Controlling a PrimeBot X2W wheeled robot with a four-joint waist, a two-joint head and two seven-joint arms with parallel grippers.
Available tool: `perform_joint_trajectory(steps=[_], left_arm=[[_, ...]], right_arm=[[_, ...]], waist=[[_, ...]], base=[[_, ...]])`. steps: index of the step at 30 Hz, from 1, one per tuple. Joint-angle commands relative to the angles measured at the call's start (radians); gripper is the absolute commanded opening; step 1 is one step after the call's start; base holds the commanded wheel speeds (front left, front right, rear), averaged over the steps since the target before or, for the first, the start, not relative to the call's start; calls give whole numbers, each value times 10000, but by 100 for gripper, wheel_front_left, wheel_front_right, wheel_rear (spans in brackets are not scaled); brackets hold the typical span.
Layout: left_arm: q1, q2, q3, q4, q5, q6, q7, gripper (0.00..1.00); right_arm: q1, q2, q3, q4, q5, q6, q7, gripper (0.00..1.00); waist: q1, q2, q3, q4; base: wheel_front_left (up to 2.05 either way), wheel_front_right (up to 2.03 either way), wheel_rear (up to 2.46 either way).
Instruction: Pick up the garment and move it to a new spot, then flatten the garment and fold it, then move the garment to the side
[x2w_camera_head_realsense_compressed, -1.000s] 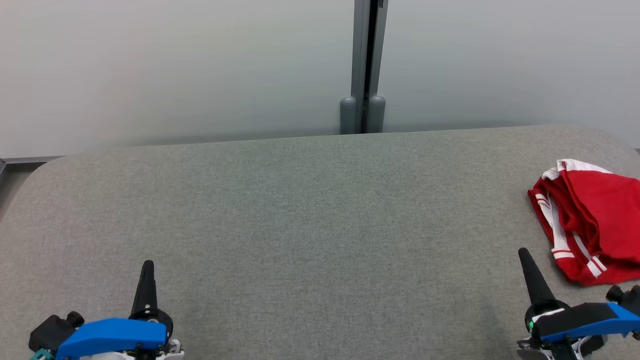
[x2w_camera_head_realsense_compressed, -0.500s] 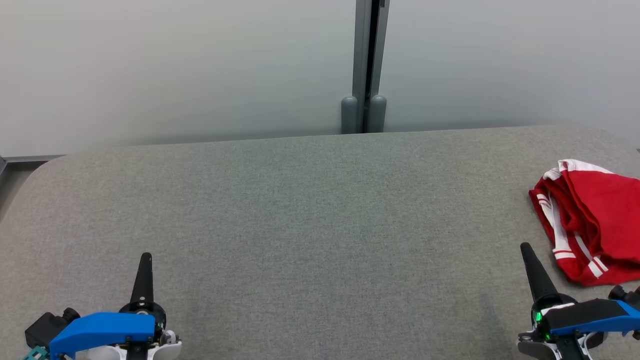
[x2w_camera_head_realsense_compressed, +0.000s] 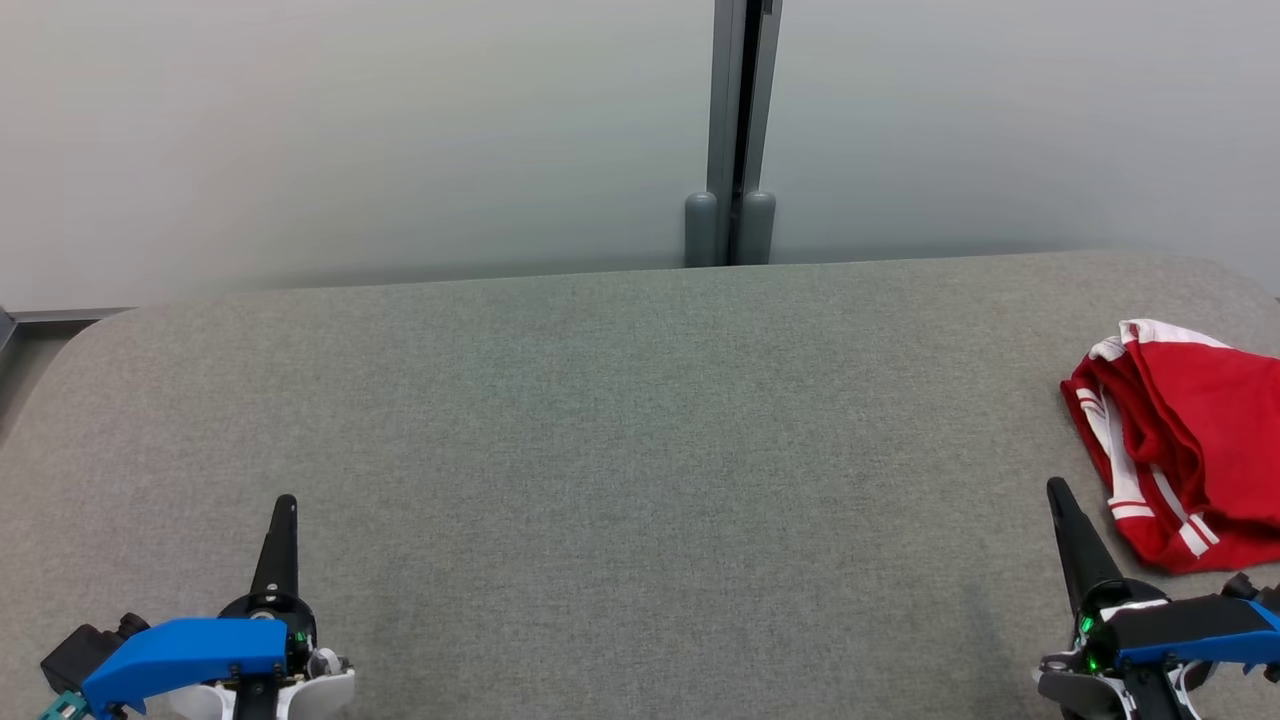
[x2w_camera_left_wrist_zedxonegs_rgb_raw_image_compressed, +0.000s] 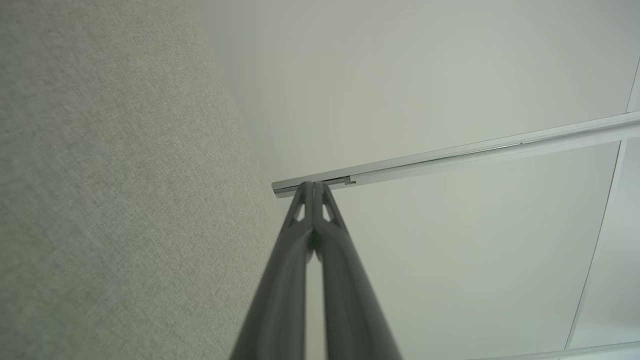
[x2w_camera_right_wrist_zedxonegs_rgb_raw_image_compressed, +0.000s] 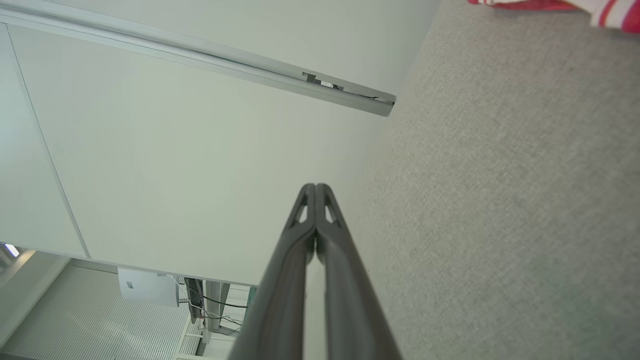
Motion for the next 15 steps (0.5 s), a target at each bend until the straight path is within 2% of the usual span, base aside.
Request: perform_joint_trajectory(steps=[1,15], left_arm=[[-232,-6,45,-103,-173,-86,53,0],[-329,-37,210,-189,-1136,-99,341,0]], right_arm=[[-206,41,-50,-69,222,3,71,0],[-264,104,-141,-61,1266,4,199,0]], waist=[[0,-1,1,3],[0,-1,12,30]], base=[[0,0,0],[0,0,0]])
